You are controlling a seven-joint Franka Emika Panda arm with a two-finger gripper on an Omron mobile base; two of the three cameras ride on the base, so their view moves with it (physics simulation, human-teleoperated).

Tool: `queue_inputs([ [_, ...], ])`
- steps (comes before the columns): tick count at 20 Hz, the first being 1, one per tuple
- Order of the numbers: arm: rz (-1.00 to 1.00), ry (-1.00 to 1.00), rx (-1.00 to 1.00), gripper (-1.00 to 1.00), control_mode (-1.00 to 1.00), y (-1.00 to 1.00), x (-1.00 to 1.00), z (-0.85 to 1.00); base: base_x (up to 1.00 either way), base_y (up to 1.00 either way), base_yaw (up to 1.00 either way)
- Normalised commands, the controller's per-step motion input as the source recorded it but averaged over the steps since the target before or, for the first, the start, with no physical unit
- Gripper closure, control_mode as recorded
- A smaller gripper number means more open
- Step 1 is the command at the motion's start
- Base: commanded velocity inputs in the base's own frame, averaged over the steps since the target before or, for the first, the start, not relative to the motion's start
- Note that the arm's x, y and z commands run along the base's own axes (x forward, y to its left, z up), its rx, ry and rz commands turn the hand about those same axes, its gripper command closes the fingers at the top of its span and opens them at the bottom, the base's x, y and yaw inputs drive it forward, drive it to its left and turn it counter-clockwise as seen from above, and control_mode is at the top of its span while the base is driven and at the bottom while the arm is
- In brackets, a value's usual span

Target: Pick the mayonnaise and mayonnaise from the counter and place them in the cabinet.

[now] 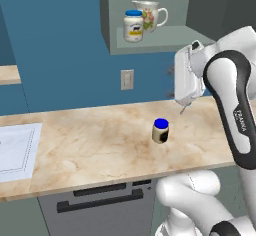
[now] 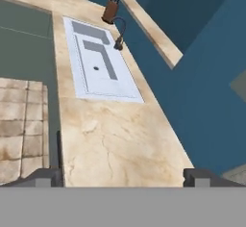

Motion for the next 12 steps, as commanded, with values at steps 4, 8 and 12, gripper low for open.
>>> queue_inputs([
  [4,-0.09,0.0,0.0,-1.0,-1.0,0.0,-0.4,-0.4,0.0,0.0,0.0],
  [8,-0.19,0.0,-0.04,-1.0,-1.0,0.0,-0.18,-0.47,0.0,0.0,0.0],
  [12,-0.27,0.0,-0.05,-1.0,-1.0,-0.02,-0.01,-0.46,0.0,0.0,0.0],
])
